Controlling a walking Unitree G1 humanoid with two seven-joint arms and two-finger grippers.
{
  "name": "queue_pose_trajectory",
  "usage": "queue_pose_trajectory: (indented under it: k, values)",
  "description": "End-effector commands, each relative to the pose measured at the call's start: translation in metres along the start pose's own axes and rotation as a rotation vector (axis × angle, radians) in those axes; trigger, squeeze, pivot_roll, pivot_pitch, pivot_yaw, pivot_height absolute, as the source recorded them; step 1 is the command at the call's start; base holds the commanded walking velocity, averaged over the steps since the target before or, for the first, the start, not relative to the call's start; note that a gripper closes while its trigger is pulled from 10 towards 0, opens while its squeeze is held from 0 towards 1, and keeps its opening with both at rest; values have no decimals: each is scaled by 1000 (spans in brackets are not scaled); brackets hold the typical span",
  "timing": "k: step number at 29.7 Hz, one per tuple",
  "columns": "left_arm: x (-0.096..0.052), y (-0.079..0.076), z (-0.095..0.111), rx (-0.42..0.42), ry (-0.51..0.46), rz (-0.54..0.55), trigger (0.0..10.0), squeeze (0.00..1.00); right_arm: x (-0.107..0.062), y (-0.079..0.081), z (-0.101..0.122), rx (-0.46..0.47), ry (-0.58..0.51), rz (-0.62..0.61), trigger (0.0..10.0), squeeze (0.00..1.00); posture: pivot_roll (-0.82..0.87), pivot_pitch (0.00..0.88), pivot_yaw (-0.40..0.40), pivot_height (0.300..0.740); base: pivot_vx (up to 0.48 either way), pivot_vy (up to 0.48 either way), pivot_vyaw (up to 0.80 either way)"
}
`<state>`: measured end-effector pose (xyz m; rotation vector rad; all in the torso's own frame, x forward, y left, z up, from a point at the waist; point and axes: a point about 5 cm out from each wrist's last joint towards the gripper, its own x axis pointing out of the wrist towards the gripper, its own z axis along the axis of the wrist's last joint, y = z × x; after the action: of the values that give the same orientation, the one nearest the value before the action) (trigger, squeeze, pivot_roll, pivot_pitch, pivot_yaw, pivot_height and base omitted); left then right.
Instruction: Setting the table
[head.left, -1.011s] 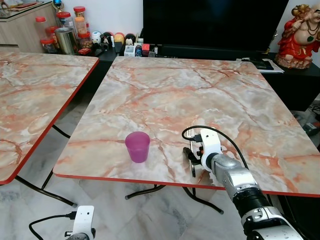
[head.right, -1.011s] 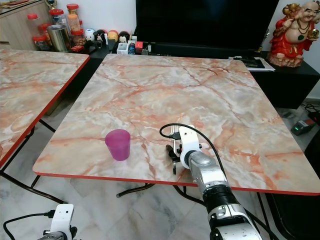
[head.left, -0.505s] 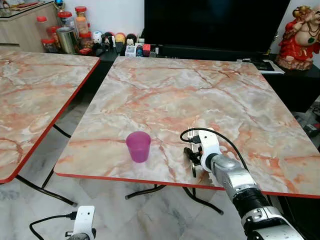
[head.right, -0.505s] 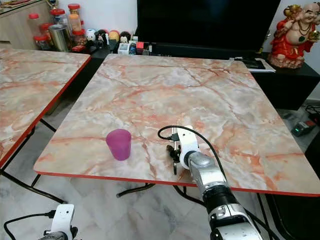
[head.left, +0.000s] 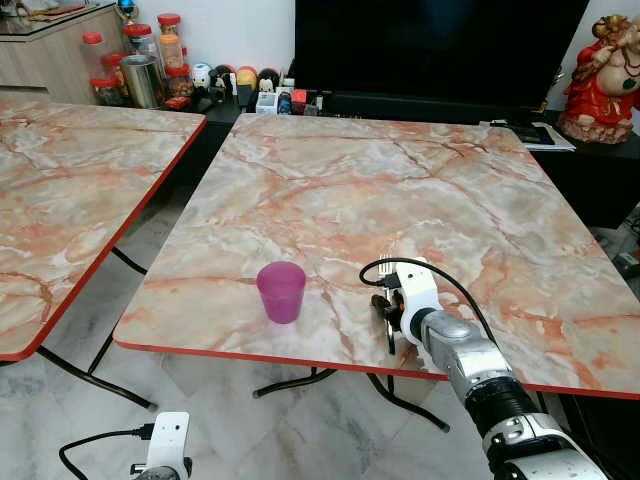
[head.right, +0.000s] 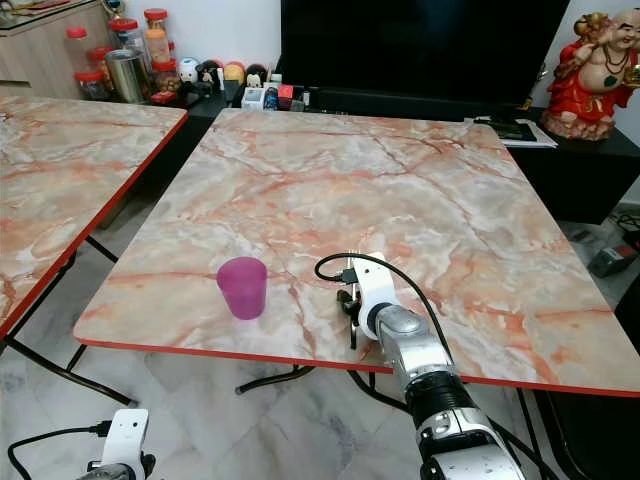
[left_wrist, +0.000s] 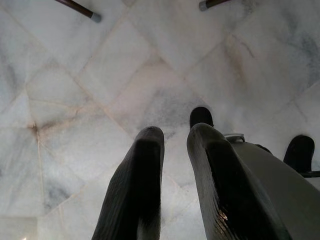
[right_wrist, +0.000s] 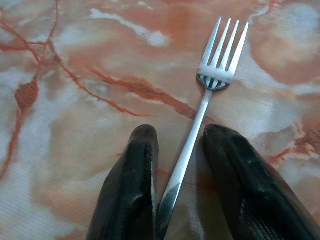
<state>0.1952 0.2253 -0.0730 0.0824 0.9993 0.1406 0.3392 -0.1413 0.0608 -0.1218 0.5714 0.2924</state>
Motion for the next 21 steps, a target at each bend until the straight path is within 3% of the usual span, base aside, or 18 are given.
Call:
queue_pose_trajectory:
  k: [1, 21]
  values:
    - [0, 0, 2, -2, 0, -4, 10000, 0, -2, -10, -13, -1, 63, -44, 0, 0, -27, 0, -50, 740, 0, 0, 0]
    - [0, 1, 2, 3, 2, -7, 10000, 0, -1, -11, -15, -14, 69, -56, 0, 0, -25, 0, -47, 740, 0, 0, 0]
